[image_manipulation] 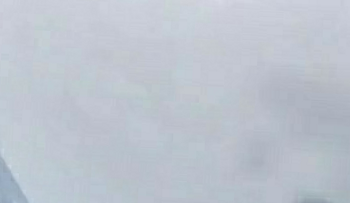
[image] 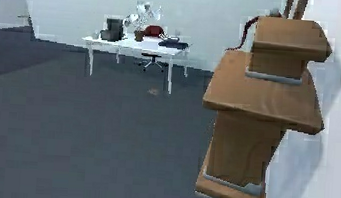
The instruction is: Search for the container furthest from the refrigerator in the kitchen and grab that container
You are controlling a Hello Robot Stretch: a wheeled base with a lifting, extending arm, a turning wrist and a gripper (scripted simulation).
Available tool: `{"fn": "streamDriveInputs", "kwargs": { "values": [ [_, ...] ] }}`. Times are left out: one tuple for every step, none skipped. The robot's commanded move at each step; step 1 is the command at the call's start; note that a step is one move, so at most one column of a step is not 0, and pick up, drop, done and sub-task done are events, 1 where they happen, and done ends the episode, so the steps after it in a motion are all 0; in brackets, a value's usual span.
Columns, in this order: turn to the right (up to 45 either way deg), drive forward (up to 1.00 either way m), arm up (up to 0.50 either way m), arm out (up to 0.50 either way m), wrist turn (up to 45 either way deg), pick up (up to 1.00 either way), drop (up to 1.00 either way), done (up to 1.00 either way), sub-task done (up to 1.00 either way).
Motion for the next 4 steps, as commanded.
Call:
{"fn": "streamDriveInputs", "kwargs": {
  "values": [
    [0.0, 0.45, 0.00, 0.00, 0.0, 0.00, 0.00, 0.00, 0.00],
    [-45.0, 0.00, 0.00, 0.00, 0.0, 0.00, 0.00, 0.00, 0.00],
    [-18.0, 0.00, 0.00, 0.00, 0.0, 0.00, 0.00, 0.00, 0.00],
    [0.0, 0.40, 0.00, 0.00, 0.0, 0.00, 0.00, 0.00, 0.00]
  ]
}}
